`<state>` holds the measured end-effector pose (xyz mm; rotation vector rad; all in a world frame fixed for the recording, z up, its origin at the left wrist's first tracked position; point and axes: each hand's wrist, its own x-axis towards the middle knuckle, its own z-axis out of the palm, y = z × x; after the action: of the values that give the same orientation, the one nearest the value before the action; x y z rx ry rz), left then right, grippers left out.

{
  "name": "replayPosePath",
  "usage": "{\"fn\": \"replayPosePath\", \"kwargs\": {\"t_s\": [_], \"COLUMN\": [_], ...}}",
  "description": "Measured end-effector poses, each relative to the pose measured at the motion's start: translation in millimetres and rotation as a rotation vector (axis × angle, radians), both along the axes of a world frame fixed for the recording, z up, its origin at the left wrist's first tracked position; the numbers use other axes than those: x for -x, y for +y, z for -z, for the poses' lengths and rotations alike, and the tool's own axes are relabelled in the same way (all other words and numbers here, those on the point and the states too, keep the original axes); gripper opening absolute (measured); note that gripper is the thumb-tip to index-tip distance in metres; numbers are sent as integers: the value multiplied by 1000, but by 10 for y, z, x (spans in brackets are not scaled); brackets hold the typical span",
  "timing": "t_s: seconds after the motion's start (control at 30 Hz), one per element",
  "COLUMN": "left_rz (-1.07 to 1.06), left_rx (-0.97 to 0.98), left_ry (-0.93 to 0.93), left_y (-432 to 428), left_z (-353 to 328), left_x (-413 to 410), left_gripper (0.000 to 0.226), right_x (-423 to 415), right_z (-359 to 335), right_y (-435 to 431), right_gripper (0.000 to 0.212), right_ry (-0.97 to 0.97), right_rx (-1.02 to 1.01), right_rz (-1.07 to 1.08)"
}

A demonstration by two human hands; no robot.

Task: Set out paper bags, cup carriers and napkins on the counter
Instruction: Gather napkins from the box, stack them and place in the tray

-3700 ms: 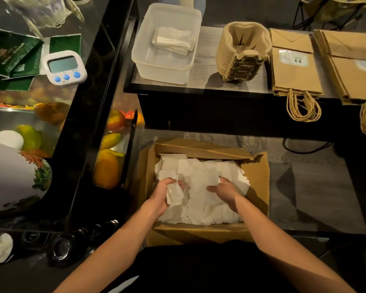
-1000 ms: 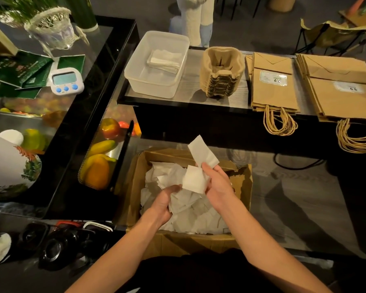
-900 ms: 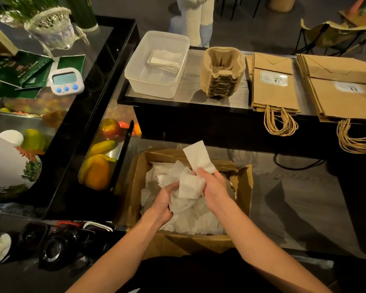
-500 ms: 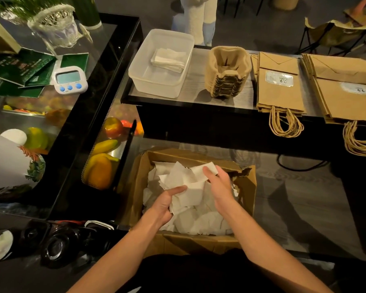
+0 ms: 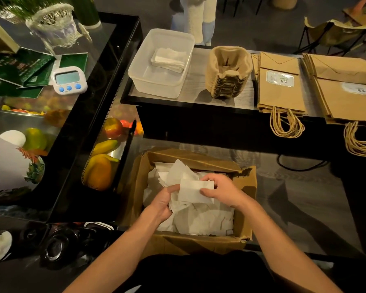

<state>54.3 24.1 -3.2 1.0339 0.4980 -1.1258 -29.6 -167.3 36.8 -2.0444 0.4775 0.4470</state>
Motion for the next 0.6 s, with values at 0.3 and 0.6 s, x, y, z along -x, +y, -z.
{"fn": "replayPosePath", "kwargs": {"t_s": [0.3, 0.6], "left_rz": [23, -60], "left_rx": [70, 66], "left_ry": [1, 29], "left_y": [13, 45], "left_z": [-5, 54], "left_x": [24, -13], "left_gripper": [46, 41], "right_x": [-78, -50], "right_z": [-19, -49], "right_y": [180, 198], "right_gripper": [42, 17], "right_ry": [-111, -79], "right_rx": [384, 244], "right_rz": [-174, -101]}}
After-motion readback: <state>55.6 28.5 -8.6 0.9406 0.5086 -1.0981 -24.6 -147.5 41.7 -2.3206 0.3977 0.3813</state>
